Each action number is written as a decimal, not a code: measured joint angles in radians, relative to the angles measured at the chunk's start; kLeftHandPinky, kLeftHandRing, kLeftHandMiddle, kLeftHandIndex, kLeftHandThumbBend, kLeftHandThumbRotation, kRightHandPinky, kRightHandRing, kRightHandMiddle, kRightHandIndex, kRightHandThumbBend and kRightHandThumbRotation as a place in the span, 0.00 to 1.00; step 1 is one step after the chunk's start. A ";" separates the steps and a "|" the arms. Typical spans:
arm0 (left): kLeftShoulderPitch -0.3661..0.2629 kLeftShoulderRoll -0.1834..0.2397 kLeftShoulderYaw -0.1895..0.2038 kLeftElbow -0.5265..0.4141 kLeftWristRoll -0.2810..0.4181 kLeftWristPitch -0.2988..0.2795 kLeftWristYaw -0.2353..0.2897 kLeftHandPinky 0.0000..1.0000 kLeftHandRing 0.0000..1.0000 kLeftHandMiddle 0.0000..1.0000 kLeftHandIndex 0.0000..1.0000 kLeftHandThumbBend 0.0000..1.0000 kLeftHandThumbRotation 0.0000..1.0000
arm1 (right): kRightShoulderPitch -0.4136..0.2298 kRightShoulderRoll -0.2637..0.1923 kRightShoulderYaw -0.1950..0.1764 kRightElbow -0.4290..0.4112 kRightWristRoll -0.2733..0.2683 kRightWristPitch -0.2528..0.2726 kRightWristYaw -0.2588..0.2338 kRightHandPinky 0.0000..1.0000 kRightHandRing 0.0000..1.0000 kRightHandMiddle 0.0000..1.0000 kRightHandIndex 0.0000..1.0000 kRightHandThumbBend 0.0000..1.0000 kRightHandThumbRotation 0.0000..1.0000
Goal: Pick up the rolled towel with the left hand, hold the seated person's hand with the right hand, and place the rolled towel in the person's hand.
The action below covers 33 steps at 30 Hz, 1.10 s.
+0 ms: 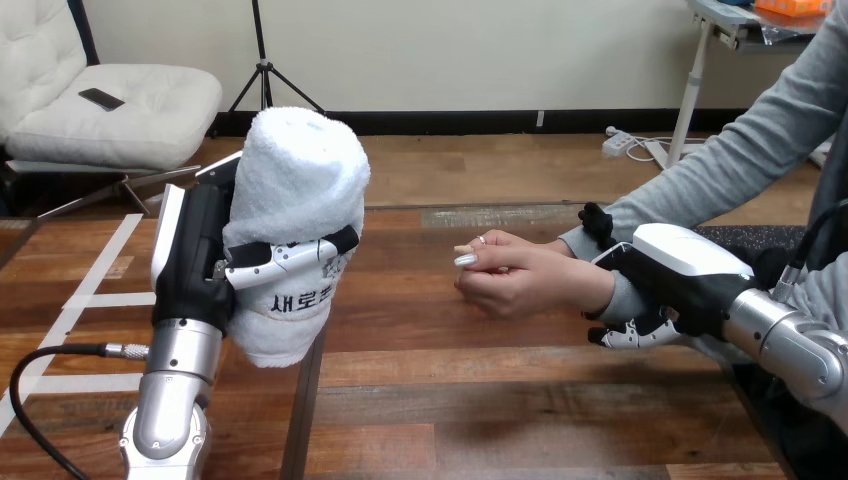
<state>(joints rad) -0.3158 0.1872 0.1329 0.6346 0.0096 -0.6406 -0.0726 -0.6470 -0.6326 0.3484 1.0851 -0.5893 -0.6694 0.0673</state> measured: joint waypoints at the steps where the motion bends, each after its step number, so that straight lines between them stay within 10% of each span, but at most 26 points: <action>1: 0.000 0.000 0.000 0.000 0.000 0.000 0.000 0.29 0.33 0.39 0.40 0.62 0.00 | 0.000 0.000 0.000 0.000 0.000 0.000 0.000 0.34 0.38 0.45 0.49 0.46 0.09; 33: 0.002 -0.002 0.000 0.002 0.005 -0.002 0.023 0.31 0.34 0.39 0.40 0.62 0.00 | 0.000 0.000 0.000 0.008 -0.007 -0.016 -0.012 0.31 0.35 0.42 0.46 0.45 0.06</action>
<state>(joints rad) -0.3134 0.1856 0.1330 0.6364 0.0143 -0.6425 -0.0500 -0.6469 -0.6326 0.3487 1.0935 -0.5967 -0.6854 0.0551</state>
